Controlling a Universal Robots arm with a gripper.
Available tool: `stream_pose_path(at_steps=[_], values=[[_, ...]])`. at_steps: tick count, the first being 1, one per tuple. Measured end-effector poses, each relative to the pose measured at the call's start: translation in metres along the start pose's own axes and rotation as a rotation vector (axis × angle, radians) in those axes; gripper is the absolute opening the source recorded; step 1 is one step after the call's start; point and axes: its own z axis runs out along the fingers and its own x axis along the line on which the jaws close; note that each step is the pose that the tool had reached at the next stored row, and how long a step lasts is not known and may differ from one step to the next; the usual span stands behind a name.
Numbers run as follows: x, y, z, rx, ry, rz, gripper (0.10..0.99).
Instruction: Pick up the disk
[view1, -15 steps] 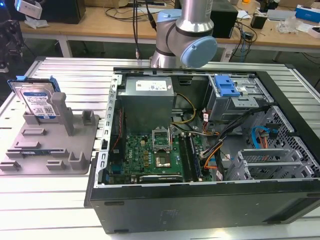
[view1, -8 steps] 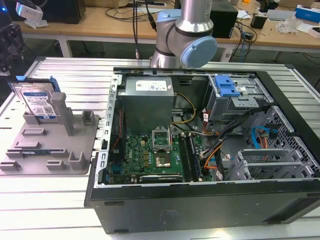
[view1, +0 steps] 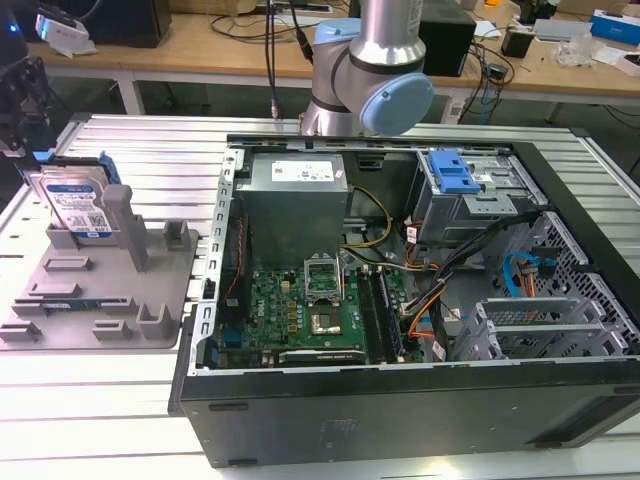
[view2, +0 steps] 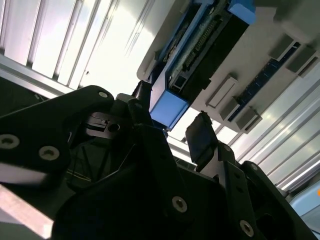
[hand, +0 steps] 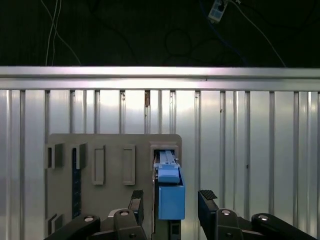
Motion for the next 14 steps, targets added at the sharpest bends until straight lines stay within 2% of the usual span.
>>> stream_pose_path(at_steps=[7, 14], values=[[-0.0014, 0.0023, 0.0079, 0.001, 0.0004, -0.009, 0.557], [-0.0015, 0.0022, 0.0109, 0.001, 0.0003, -0.003, 0.557]])
